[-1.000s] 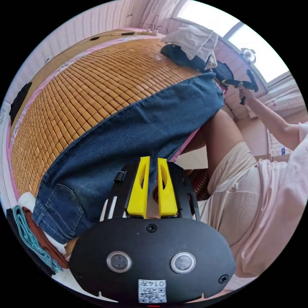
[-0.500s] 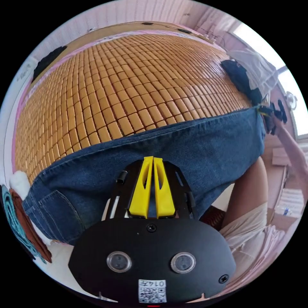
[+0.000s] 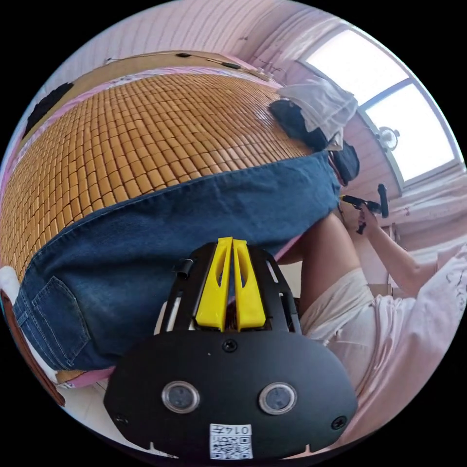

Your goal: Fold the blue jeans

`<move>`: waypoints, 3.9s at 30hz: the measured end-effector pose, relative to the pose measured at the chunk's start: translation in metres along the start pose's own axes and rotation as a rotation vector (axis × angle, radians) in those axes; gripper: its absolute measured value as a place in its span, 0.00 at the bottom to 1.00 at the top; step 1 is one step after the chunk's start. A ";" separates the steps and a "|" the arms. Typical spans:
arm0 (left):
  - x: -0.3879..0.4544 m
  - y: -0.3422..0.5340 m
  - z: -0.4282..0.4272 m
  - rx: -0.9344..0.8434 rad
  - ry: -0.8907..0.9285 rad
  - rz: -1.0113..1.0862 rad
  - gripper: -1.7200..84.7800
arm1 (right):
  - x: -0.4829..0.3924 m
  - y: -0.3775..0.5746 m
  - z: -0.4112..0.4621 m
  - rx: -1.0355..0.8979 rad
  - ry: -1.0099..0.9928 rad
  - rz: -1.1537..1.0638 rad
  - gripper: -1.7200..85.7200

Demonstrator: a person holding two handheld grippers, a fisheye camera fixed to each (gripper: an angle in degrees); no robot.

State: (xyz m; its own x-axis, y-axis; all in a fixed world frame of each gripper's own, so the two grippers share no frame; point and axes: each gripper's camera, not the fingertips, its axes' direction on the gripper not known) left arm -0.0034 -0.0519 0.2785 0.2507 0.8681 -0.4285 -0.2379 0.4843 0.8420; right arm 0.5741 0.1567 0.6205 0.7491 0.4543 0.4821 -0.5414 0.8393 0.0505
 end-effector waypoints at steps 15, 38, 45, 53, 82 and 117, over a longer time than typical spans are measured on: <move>0.040 0.060 0.044 -0.037 -0.012 0.016 0.01 | -0.218 0.055 0.030 0.089 0.264 -0.573 0.02; 0.060 0.079 0.071 -0.185 -0.073 0.108 0.01 | -0.644 0.083 0.177 -0.199 0.393 -1.435 0.01; 0.065 0.094 0.060 -0.170 -0.059 0.149 0.01 | -0.645 0.022 0.188 -0.482 0.352 -1.408 0.01; 0.092 0.111 0.046 -0.157 -0.181 0.272 0.01 | -0.593 -0.017 0.169 -0.417 0.324 -1.331 0.01; -0.032 0.169 -0.140 -0.038 0.041 -0.235 0.01 | 0.261 -0.122 0.076 0.186 -0.764 0.656 0.14; -0.088 0.246 -0.292 0.217 0.227 -0.503 0.01 | -0.404 0.202 0.029 -0.307 -0.429 -1.332 0.11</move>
State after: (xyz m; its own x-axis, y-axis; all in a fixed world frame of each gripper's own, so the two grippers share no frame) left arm -0.3579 0.0225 0.4281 0.0706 0.5508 -0.8316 0.0611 0.8298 0.5548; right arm 0.1510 0.1335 0.4616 0.4227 -0.7857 0.4517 0.6044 0.6158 0.5054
